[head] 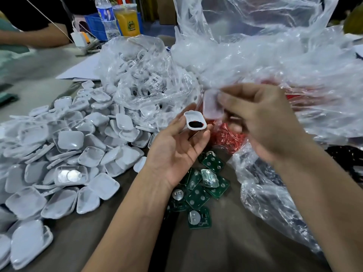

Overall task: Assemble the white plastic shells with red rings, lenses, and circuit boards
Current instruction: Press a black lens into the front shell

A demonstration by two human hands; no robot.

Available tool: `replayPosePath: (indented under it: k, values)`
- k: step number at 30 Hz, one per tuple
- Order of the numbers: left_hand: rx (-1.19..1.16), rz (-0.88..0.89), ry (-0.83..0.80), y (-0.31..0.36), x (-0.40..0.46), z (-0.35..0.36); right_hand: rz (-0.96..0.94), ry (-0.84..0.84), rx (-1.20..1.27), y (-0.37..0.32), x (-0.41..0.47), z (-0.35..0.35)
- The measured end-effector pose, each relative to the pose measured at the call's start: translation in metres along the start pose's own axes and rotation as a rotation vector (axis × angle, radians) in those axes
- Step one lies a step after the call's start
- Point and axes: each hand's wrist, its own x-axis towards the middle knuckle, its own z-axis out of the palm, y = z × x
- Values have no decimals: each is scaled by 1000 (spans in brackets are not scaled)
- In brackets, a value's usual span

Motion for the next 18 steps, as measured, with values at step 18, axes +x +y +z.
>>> replayPosePath:
  k: [18]
  values:
    - [153, 49, -13, -3, 4, 1, -70, 37, 42, 42, -18, -3]
